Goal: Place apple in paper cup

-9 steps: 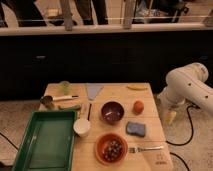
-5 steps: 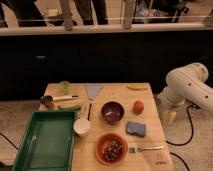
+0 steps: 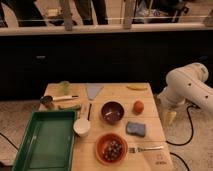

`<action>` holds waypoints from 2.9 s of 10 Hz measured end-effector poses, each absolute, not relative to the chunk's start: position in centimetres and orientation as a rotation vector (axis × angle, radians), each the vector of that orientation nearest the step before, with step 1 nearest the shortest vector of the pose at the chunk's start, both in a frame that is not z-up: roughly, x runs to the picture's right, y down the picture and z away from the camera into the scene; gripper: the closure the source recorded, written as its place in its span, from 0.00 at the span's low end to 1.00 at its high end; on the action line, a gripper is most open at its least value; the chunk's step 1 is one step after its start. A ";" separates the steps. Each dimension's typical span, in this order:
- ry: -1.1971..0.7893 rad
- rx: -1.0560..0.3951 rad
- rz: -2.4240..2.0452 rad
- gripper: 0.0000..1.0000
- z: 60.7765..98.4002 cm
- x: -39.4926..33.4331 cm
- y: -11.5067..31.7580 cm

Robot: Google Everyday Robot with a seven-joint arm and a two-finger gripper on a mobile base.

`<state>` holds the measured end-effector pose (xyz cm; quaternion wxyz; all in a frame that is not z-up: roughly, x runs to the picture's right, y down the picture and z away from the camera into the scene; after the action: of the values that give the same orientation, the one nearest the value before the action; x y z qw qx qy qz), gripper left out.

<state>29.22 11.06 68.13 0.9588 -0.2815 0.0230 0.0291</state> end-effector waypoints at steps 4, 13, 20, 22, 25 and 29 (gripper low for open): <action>0.047 -0.571 0.059 0.20 68.1 29.2 11.1; 0.008 -0.560 -0.138 0.20 70.6 28.6 11.8; -0.031 -0.558 -0.286 0.20 73.5 27.4 12.1; -0.044 -0.557 -0.319 0.20 74.3 27.1 12.2; -0.059 -0.554 -0.357 0.20 75.2 26.6 12.0; -0.083 -0.544 -0.389 0.20 76.6 25.9 11.6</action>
<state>25.90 11.60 76.64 0.9437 -0.2669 -0.0409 -0.1911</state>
